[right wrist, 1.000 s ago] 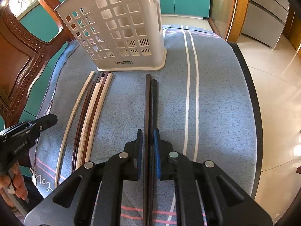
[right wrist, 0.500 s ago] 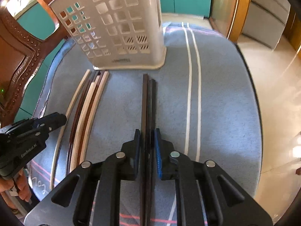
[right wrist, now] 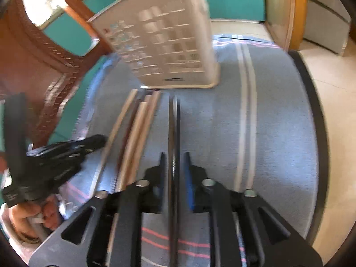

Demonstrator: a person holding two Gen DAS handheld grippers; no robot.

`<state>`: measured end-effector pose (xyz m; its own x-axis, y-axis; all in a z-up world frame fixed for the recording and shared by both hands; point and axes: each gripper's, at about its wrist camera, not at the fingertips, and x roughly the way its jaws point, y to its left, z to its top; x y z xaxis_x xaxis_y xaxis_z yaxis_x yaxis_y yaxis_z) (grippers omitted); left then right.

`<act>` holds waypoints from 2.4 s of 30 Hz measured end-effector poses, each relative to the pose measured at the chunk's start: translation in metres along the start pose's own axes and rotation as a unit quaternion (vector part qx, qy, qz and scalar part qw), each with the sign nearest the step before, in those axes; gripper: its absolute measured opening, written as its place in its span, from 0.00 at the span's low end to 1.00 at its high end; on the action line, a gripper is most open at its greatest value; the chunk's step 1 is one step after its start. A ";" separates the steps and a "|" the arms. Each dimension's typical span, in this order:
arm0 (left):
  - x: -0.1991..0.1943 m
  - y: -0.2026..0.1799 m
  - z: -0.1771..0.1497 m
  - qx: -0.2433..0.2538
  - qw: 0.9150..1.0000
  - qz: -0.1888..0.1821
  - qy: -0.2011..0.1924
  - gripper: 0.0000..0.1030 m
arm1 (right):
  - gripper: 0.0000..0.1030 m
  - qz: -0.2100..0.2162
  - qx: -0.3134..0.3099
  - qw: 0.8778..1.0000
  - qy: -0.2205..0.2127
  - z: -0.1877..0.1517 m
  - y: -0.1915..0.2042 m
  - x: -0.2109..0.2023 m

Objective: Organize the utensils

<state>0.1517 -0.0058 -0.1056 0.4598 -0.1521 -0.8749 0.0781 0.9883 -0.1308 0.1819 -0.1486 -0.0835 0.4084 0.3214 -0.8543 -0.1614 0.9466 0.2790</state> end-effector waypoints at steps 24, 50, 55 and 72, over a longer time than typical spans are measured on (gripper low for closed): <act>0.032 -0.023 0.025 0.033 0.998 0.050 0.005 0.20 | 0.08 -0.107 -0.026 0.994 -0.007 0.001 0.012 0.034; -0.203 0.003 0.055 0.003 0.961 -0.053 -0.272 0.06 | 0.06 0.052 -0.034 0.964 -0.257 0.026 0.026 -0.189; -0.230 0.011 0.101 -0.035 0.939 -0.072 -0.336 0.06 | 0.06 0.064 -0.024 0.940 -0.333 0.071 0.032 -0.223; -0.101 0.011 0.169 -0.096 0.943 -0.075 -0.310 0.07 | 0.06 -0.018 0.011 0.936 -0.353 0.119 -0.013 -0.117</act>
<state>0.2555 0.0193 0.0599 0.8893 -0.2076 -0.4075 0.0495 0.9295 -0.3654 0.2430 -0.1960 0.0648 0.9056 0.2186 -0.3635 -0.1216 0.9548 0.2713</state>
